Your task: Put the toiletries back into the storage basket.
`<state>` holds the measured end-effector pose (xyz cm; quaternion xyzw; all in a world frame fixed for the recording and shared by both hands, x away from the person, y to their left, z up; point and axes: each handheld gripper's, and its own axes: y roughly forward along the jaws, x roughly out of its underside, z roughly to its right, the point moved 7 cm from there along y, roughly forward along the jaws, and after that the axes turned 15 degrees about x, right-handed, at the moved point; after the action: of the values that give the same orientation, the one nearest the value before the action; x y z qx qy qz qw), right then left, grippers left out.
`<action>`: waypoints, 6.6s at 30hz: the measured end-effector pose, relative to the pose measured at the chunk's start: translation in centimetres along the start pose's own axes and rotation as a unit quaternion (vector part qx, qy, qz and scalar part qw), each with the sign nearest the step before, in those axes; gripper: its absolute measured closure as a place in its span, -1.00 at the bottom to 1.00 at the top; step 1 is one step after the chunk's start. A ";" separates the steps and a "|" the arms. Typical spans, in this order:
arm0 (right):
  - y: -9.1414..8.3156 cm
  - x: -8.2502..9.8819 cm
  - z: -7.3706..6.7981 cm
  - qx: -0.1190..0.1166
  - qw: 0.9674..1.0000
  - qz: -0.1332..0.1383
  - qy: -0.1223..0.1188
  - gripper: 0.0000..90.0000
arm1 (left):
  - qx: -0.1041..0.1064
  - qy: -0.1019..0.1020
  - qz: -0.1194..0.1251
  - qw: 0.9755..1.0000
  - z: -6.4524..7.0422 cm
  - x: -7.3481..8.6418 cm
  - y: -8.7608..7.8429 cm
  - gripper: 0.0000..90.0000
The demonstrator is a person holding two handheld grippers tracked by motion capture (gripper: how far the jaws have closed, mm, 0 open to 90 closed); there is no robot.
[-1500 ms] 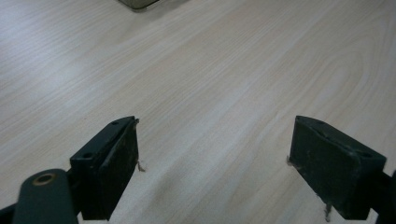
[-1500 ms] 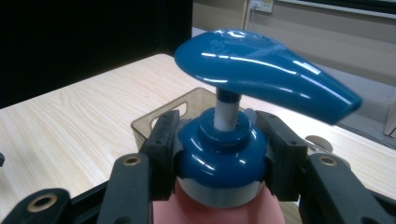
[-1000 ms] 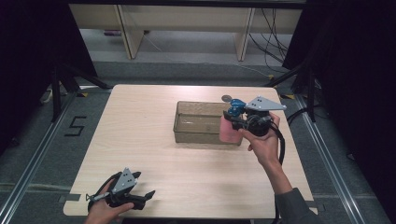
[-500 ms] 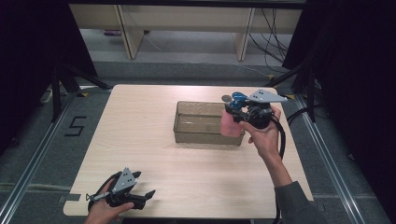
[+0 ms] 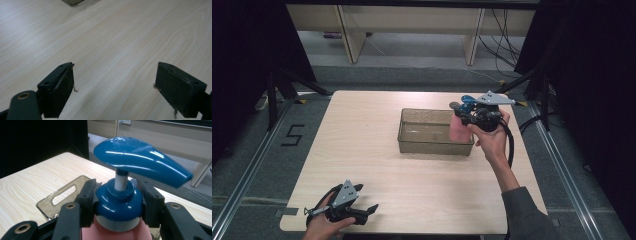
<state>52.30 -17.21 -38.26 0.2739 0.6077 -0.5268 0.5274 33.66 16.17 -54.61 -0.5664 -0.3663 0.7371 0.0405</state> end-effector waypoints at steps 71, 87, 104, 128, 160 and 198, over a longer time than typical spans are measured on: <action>4.3 7.6 1.1 0.018 0.999 -0.050 0.005 0.19 | 0.001 -0.018 0.010 1.000 0.2 0.0 0.1 -0.66; 3.6 7.1 1.7 0.008 0.998 -0.042 0.049 -0.25 | 0.003 -0.007 -0.002 1.000 0.2 0.1 0.0 -0.66; -0.4 8.3 3.5 0.001 0.995 -0.035 0.098 -0.49 | 0.004 -0.016 0.010 1.000 0.4 -0.1 0.1 -0.66; -2.4 9.1 2.5 -0.010 0.994 -0.029 0.101 -0.49 | 0.004 -0.011 0.008 1.000 0.3 -0.1 0.0 -0.66; -4.7 9.9 0.2 -0.039 0.994 -0.033 0.093 -0.53 | 0.004 -0.010 0.008 1.000 0.3 -0.1 0.0 -0.66; -6.8 11.1 -2.7 -0.072 0.993 -0.039 0.082 -0.54 | 0.002 -0.011 0.009 1.000 0.3 -0.1 -0.1 -0.66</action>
<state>42.09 -19.21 -46.48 0.2535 0.6953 -0.4776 0.4735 33.44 15.99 -54.43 -0.5615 -0.3601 0.7444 0.0304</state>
